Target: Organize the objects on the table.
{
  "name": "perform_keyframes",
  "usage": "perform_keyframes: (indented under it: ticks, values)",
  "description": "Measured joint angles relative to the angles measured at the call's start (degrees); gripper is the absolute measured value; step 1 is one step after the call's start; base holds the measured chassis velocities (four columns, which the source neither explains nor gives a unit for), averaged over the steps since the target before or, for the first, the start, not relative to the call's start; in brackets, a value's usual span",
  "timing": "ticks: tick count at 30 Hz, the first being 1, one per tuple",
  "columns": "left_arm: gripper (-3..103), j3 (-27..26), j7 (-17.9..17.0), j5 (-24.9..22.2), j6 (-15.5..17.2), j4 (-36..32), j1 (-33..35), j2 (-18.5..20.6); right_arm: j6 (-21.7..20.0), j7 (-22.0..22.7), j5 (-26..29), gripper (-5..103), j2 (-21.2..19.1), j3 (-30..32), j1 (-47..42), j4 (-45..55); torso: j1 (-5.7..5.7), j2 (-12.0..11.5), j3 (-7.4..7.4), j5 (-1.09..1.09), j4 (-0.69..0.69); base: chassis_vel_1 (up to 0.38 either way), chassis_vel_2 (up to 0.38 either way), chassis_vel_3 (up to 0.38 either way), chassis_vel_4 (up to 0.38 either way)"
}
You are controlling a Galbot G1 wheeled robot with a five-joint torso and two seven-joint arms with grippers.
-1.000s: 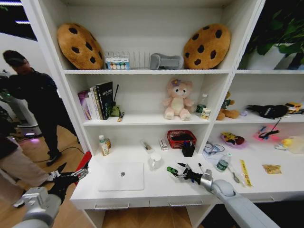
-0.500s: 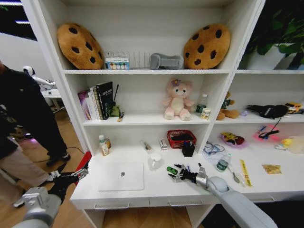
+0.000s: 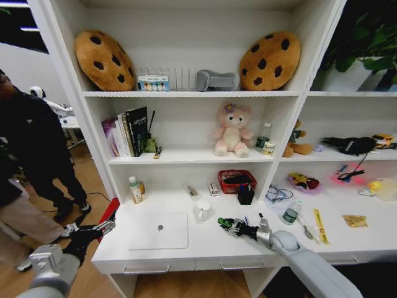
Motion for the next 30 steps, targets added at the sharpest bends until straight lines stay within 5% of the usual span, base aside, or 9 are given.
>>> perform_keyframes:
  ticks: [3,14,19,30]
  values:
    - [100,0.0,0.0,0.0,0.0,0.0,0.0,0.0,-0.1,-0.01,0.19,36,-0.07,0.01,0.09,-0.08,0.0,0.0,0.0,0.01,0.0,0.0,0.0,0.0,0.0]
    - [100,0.0,0.0,0.0,0.0,0.0,0.0,0.0,-0.23,0.07,0.82,36,-0.37,0.88,-0.12,0.72,0.0,0.0,0.0,0.01,0.01,0.0,0.0,0.0,0.0]
    - [100,0.0,0.0,0.0,0.0,0.01,0.0,0.0,-0.76,1.1,3.33,36,-2.78,6.01,-3.27,7.02,0.0,0.0,0.0,0.01,0.01,0.0,0.0,0.0,0.0]
    - [100,0.01,0.0,0.0,-0.01,0.0,0.0,0.0,-1.75,2.11,15.96,36,-16.26,18.85,-10.59,27.14,0.0,0.0,-0.01,-0.01,-0.01,0.0,0.0,0.0,0.0]
